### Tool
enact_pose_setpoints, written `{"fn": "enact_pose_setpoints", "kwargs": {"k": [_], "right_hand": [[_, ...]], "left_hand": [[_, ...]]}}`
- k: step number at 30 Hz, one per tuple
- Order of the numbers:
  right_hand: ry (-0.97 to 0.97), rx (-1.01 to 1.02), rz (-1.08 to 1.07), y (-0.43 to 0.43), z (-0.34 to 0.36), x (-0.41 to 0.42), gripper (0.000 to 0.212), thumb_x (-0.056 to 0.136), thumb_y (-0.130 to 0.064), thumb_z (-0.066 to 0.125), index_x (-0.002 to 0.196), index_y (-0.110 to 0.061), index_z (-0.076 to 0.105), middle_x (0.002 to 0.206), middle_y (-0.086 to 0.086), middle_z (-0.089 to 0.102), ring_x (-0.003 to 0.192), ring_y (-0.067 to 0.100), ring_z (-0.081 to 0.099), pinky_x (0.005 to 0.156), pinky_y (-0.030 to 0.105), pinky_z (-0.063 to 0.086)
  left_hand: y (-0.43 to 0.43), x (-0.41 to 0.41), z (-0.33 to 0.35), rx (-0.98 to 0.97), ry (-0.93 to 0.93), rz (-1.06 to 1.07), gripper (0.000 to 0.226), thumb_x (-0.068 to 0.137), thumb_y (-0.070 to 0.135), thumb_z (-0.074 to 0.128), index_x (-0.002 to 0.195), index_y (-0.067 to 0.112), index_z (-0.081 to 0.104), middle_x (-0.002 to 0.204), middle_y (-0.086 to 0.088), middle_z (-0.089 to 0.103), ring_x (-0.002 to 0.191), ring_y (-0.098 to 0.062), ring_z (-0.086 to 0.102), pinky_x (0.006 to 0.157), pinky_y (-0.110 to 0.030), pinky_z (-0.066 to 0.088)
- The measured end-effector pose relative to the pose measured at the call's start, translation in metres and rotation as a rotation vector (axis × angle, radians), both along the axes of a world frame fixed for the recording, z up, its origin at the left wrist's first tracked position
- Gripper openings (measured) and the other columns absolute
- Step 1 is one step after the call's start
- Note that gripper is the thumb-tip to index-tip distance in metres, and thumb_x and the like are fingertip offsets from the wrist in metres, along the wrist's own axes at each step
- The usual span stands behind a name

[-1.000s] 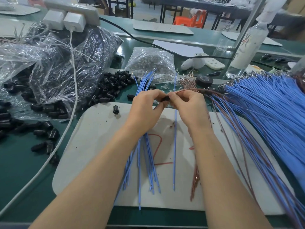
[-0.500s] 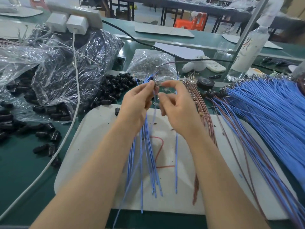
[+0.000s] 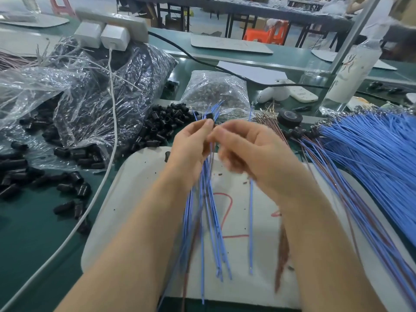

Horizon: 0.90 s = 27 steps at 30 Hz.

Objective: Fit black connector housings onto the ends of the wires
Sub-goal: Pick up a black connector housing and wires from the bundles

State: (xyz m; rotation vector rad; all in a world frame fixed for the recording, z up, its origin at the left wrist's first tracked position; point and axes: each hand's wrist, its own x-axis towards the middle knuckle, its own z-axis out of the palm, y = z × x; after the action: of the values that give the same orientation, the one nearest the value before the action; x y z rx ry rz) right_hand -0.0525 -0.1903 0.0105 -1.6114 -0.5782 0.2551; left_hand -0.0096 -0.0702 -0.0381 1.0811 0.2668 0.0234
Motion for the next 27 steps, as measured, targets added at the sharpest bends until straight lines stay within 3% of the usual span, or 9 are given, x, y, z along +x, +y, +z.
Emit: {"fn": "enact_pose_setpoints", "kwargs": {"k": [2,3,6,10,16,27], "right_hand": [[-0.122,-0.291,-0.42,-0.004,-0.016,0.016,0.01,0.09,-0.027,0.064,0.085,-0.019,0.065,0.068,-0.007,0.063,0.059,0.006,0.054,0.063,0.026,0.046],[-0.125,-0.394,-0.494,-0.004,-0.022,0.019,0.011,0.089,-0.03,0.064,0.088,-0.019,0.066,0.074,-0.007,0.066,0.065,0.006,0.057,0.069,0.026,0.047],[-0.035,-0.35,-0.465,-0.001,-0.037,0.024,0.014,0.089,-0.03,0.064,0.093,-0.017,0.068,0.081,-0.004,0.07,0.067,0.004,0.06,0.069,0.024,0.046],[-0.084,-0.341,-0.535,0.001,-0.041,0.027,0.013,0.09,-0.019,0.062,0.077,-0.021,0.065,0.069,-0.005,0.068,0.058,0.003,0.059,0.067,0.026,0.049],[-0.003,-0.274,-0.483,-0.002,-0.041,0.026,0.019,0.092,-0.01,0.06,0.075,-0.016,0.066,0.062,-0.004,0.065,0.05,0.001,0.057,0.059,0.02,0.05],[0.141,-0.133,-0.386,0.001,-0.043,0.024,0.014,0.093,-0.001,0.055,0.084,-0.002,0.065,0.06,0.002,0.062,0.044,-0.001,0.055,0.052,0.012,0.049]], "left_hand": [[-0.004,-0.001,-0.001,0.017,-0.086,0.01,0.01,0.092,0.011,0.057,0.084,0.013,0.063,0.074,-0.002,0.067,0.071,-0.014,0.06,0.069,-0.025,0.048],[-0.006,-0.002,0.0,0.052,-0.11,-0.003,0.012,0.092,0.01,0.058,0.083,0.015,0.064,0.073,0.002,0.068,0.073,-0.012,0.061,0.073,-0.023,0.048],[-0.011,-0.003,-0.003,0.149,-0.159,-0.034,0.006,0.091,0.012,0.06,0.087,0.015,0.064,0.082,-0.002,0.067,0.074,-0.014,0.06,0.073,-0.023,0.049],[-0.011,-0.006,-0.004,0.2,-0.21,-0.046,0.006,0.091,0.012,0.061,0.087,0.015,0.064,0.085,-0.005,0.068,0.072,-0.017,0.06,0.069,-0.026,0.048],[-0.012,-0.007,-0.006,0.258,-0.238,-0.012,0.005,0.091,0.015,0.062,0.089,0.02,0.064,0.088,-0.002,0.07,0.081,-0.013,0.063,0.071,-0.021,0.049],[-0.013,-0.009,-0.003,0.2,-0.254,0.027,0.005,0.091,0.012,0.06,0.09,0.016,0.064,0.085,-0.001,0.068,0.079,-0.009,0.061,0.074,-0.025,0.048]]}}
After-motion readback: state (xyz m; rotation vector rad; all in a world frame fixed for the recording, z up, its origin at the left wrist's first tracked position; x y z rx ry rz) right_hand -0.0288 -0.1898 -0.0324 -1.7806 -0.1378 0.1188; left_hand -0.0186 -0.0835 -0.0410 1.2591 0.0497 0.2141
